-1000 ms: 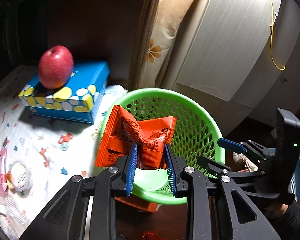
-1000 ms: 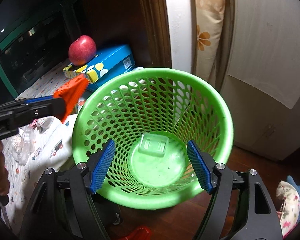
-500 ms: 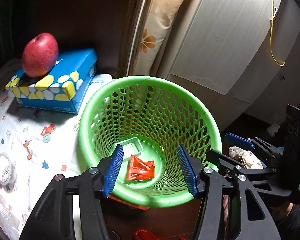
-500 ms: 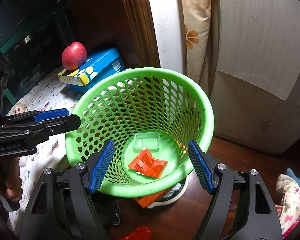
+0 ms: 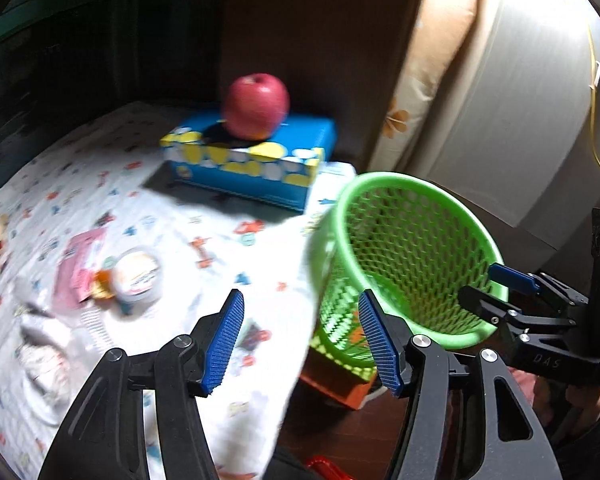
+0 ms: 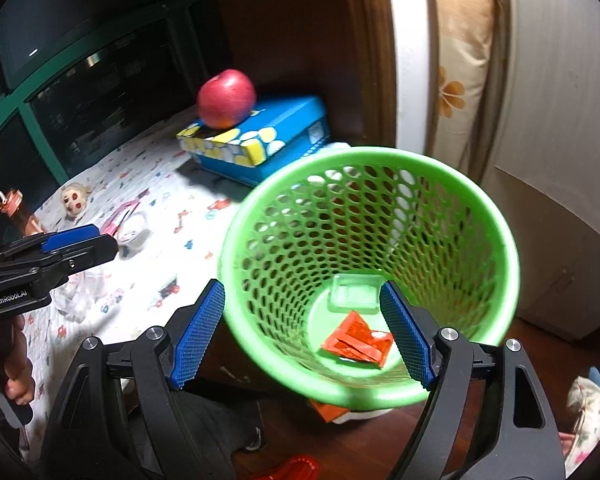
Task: Collect trash
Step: 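Return both grippers to the table and approach the crumpled white tissue with the left gripper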
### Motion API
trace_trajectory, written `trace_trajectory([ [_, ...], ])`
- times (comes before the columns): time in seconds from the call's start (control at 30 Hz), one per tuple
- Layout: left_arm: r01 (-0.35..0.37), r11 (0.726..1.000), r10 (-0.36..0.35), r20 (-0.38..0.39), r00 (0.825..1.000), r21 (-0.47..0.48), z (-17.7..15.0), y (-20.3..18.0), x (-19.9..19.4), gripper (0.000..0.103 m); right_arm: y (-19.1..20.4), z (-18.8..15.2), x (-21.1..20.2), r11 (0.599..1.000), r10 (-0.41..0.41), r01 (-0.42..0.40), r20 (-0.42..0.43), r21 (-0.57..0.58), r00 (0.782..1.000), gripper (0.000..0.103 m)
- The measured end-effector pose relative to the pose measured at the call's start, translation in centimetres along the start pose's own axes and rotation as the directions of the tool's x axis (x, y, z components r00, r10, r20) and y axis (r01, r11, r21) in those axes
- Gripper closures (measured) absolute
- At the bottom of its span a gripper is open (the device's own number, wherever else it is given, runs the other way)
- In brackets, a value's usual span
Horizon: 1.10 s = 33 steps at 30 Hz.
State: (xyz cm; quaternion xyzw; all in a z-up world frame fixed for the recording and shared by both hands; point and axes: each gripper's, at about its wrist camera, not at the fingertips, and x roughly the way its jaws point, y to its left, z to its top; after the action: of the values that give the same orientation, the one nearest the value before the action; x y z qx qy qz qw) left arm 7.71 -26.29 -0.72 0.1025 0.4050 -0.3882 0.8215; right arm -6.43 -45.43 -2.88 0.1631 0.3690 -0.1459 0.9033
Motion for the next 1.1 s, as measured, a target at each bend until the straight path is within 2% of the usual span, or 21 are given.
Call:
trace_trajectory([
  [0.03,-0.022,1.000,0.022,0.003,1.000,-0.023,-0.3,1.1,-0.6,0.042,0.6,0.1,0.2,1.000,0.008,-0.008,-0.001,-0.008,1.000,0.024],
  [0.27,-0.133,0.982,0.136,0.020,0.990,-0.134,-2.2,7.1,-3.4,0.041,5.1,0.5,1.3,0.995,0.066,-0.067,-0.018,-0.071,0.998,0.023],
  [0.57,-0.245,0.928,0.254,-0.004,0.967,-0.282,-5.6,15.0,-6.4,0.041,11.1,0.5,2.8,0.978,0.143,-0.149,-0.052,-0.149,0.988,0.023],
  [0.8,-0.274,0.880,0.272,-0.062,0.960,-0.387,-7.2,20.3,-5.6,0.041,14.8,0.1,3.3,0.961,0.191,-0.201,-0.073,-0.192,0.979,0.023],
  [1.1,-0.260,0.857,0.229,-0.122,0.966,-0.445,-7.4,23.7,-2.1,0.041,17.1,-0.6,4.2,0.949,0.211,-0.230,-0.107,-0.217,0.972,0.023],
])
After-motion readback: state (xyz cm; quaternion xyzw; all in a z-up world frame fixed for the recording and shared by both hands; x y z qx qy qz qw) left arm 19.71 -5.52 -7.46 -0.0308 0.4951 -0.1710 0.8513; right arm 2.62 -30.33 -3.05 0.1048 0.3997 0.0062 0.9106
